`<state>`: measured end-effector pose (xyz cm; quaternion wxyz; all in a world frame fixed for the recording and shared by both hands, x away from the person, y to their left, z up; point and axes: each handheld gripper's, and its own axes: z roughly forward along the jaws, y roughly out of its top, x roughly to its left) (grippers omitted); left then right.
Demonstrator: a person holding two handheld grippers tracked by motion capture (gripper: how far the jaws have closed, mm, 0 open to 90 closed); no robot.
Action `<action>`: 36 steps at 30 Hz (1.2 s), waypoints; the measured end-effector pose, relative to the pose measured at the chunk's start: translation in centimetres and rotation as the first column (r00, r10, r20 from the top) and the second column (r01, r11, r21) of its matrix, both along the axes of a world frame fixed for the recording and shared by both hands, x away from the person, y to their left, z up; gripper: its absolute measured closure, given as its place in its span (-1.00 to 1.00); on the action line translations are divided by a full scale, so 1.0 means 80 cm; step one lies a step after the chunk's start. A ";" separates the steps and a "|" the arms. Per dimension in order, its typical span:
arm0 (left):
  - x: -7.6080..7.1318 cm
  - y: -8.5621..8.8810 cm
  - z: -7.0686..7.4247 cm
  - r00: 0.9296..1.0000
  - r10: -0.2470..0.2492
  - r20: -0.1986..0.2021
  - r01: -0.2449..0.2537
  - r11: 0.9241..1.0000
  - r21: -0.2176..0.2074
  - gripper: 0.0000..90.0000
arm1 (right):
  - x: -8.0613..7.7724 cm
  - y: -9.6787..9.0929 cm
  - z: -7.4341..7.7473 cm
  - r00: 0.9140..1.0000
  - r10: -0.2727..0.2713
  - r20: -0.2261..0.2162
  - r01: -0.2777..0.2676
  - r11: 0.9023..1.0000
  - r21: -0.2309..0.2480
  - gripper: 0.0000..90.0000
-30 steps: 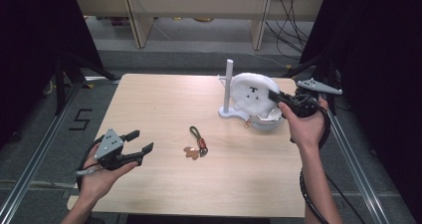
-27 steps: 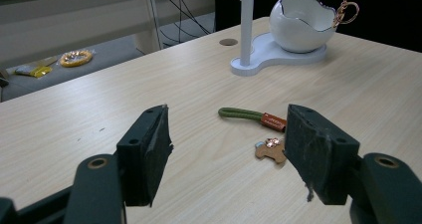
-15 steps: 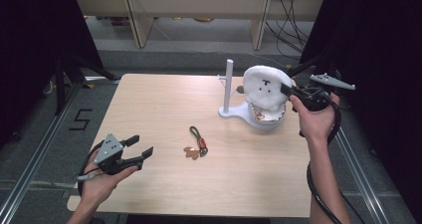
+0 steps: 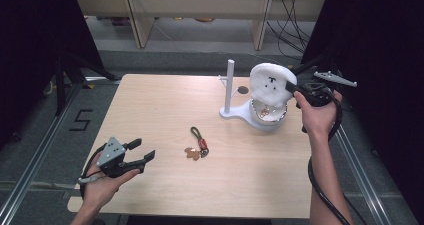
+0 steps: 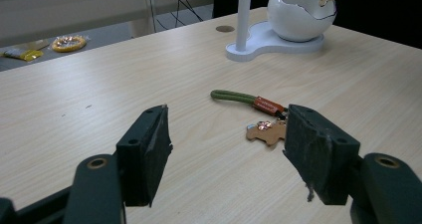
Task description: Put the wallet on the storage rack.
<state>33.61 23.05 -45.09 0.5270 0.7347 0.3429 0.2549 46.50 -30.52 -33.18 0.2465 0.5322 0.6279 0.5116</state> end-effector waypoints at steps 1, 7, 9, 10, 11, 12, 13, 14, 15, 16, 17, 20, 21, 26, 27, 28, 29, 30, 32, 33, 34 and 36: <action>0.000 0.000 0.000 1.000 0.001 -0.001 -0.001 1.000 0.000 -0.25 | 0.001 -0.001 -0.001 1.000 -0.004 0.000 0.004 1.000 -0.003 0.78; 0.001 -0.003 -0.002 1.000 -0.003 -0.007 0.003 1.000 -0.017 -0.25 | 0.006 -0.009 -0.006 1.000 -0.020 -0.005 0.020 1.000 0.003 0.78; 0.002 -0.002 -0.002 1.000 -0.002 -0.002 0.002 1.000 0.003 -0.25 | 0.008 -0.011 -0.009 1.000 -0.027 -0.007 0.027 1.000 0.001 0.78; 0.002 -0.002 -0.002 1.000 -0.001 -0.003 0.001 1.000 0.002 -0.25 | 0.009 -0.014 -0.012 1.000 -0.024 -0.012 0.024 1.000 -0.006 0.78; 0.002 -0.002 -0.003 1.000 -0.001 -0.004 0.001 1.000 0.002 -0.25 | 0.009 -0.014 -0.012 1.000 -0.024 -0.012 0.024 1.000 -0.006 0.78; 0.002 -0.003 -0.004 1.000 -0.002 -0.003 0.002 1.000 -0.002 -0.25 | 0.009 -0.014 -0.013 0.999 -0.028 -0.022 0.029 1.000 0.007 0.78; 0.002 -0.004 -0.005 1.000 -0.002 -0.011 0.001 1.000 -0.016 -0.25 | 0.011 -0.017 -0.015 1.000 -0.024 -0.018 0.024 1.000 -0.017 0.77; 0.002 -0.003 -0.005 1.000 -0.002 -0.007 0.002 1.000 0.005 -0.25 | 0.010 -0.016 -0.016 0.999 -0.031 -0.029 0.031 1.000 0.000 0.77; 0.002 -0.003 -0.005 1.000 -0.003 -0.009 0.003 1.000 0.003 -0.25 | 0.012 -0.018 -0.019 0.999 -0.031 -0.025 0.031 1.000 -0.004 0.77; 0.002 -0.002 -0.006 1.000 -0.005 -0.010 0.005 1.000 0.008 -0.25 | 0.013 -0.020 -0.021 0.999 -0.033 -0.024 0.032 0.999 -0.021 0.77; 0.002 -0.002 -0.006 1.000 -0.004 -0.010 0.004 1.000 0.009 -0.25 | 0.013 -0.019 -0.022 0.998 -0.039 -0.039 0.039 0.999 -0.008 0.77; 0.003 -0.002 -0.007 1.000 -0.005 -0.009 0.005 1.000 0.002 -0.25 | 0.015 -0.022 -0.028 0.998 -0.044 -0.050 0.043 0.999 -0.018 0.77; 0.002 -0.003 -0.008 1.000 -0.001 -0.019 0.001 1.000 -0.013 -0.25 | 0.016 -0.022 -0.030 0.998 -0.039 -0.051 0.038 0.999 -0.016 0.77; 0.002 -0.003 -0.008 1.000 -0.002 -0.012 0.002 1.000 0.009 -0.25 | 0.020 -0.024 -0.038 0.998 -0.032 -0.051 0.031 0.999 -0.030 0.77; 0.003 -0.003 -0.008 1.000 -0.002 -0.012 0.002 1.000 0.011 -0.25 | 0.020 -0.025 -0.040 0.998 -0.031 -0.052 0.029 0.998 -0.049 0.77; 0.003 -0.003 -0.009 1.000 -0.003 -0.013 0.003 1.000 0.010 -0.25 | 0.019 -0.023 -0.041 0.997 -0.041 -0.072 0.040 0.999 -0.022 0.77; 0.003 -0.004 -0.009 1.000 -0.006 -0.014 0.006 1.000 0.005 -0.25 | 0.021 -0.026 -0.042 0.996 -0.048 -0.080 0.043 0.997 -0.061 0.77; 0.002 -0.005 -0.011 1.000 -0.004 -0.025 0.004 1.000 -0.011 -0.25 | 0.021 -0.026 -0.042 0.996 -0.048 -0.080 0.043 0.997 -0.061 0.77; 0.002 -0.005 -0.011 1.000 -0.005 -0.026 0.004 1.000 -0.008 -0.25 | 0.022 -0.028 -0.046 0.995 -0.045 -0.091 0.042 0.998 -0.041 0.77; 0.002 -0.004 -0.010 1.000 -0.006 -0.018 0.006 1.000 0.010 -0.25 | 0.022 -0.028 -0.046 0.995 -0.045 -0.091 0.042 0.998 -0.041 0.77; 0.002 -0.004 -0.011 1.000 -0.005 -0.019 0.005 1.000 0.010 -0.25 | 0.024 -0.029 -0.048 0.996 -0.043 -0.084 0.040 0.998 -0.044 0.77; 0.003 -0.004 -0.011 1.000 -0.003 -0.020 0.003 1.000 0.010 -0.25 | 0.024 -0.029 -0.051 0.993 -0.043 -0.112 0.039 0.998 -0.040 0.77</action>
